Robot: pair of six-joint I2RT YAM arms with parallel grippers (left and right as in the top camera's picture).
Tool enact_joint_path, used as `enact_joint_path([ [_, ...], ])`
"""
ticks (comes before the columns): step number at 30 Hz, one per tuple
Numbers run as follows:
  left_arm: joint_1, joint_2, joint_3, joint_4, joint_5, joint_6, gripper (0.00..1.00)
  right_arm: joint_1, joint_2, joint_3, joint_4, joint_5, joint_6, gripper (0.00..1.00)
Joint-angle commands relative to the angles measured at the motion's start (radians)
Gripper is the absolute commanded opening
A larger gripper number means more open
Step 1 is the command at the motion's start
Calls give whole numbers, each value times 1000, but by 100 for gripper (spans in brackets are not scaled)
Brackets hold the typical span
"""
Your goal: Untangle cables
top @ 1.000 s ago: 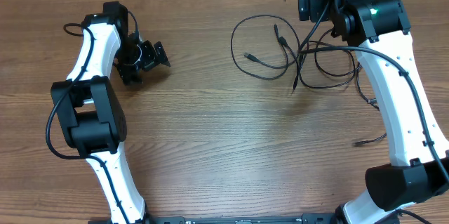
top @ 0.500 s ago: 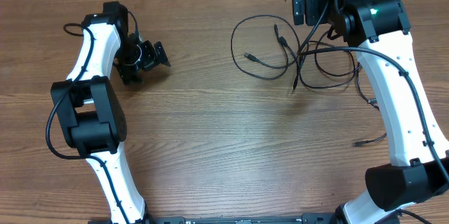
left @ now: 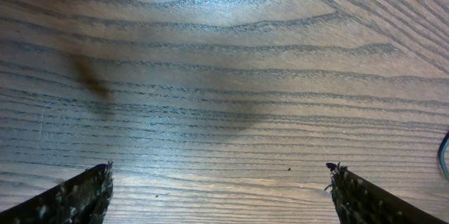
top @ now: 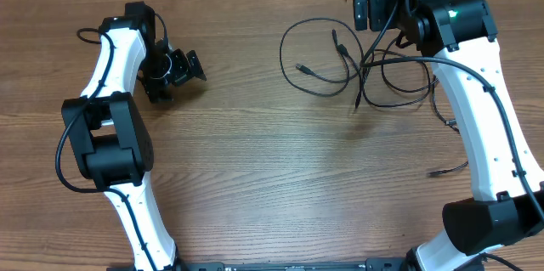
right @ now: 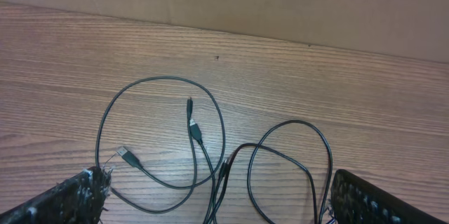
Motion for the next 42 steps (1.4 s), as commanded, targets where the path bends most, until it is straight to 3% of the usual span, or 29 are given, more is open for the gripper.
enact_joint_path([
  [1,-8,5,14,1,-7,12,100,2,1,16,-1,-2,4,100],
  [22,-4,-9,14,4,-14,12,100,2,1,16,-1,-2,4,100],
  [42,-8,-740,14,3,-14,12,100,2,1,16,-1,-2,4,100],
])
